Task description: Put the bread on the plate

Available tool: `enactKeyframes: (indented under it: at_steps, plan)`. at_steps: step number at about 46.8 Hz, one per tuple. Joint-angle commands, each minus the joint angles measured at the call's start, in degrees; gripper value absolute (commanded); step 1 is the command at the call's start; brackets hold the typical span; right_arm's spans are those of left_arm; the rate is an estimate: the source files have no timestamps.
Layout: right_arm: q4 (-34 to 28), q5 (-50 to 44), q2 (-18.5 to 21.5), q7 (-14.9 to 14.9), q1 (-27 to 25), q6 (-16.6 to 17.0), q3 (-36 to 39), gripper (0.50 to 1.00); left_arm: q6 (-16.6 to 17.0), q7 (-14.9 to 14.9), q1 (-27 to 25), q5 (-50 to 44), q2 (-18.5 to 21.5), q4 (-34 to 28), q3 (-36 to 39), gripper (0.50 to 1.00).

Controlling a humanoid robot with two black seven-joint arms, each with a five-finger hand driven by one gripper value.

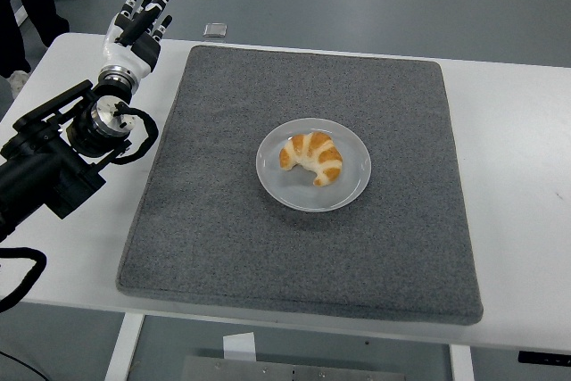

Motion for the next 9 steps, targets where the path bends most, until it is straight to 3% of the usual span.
enactKeyframes:
  at_steps: [1, 9]
  plan:
    - [0.00, 0.02, 0.00, 0.00, -0.02, -0.05, 0.05, 0.952, 0.27, -1.25, 0.01, -0.04, -0.23, 0.03, 0.07, 1.000]
    - [0.00, 0.63, 0.00, 0.27, -0.02, -0.23, 0.40, 0.952, 0.62, -1.60, 0.80, 0.04, -1.55, 0.03, 0.16, 1.000]
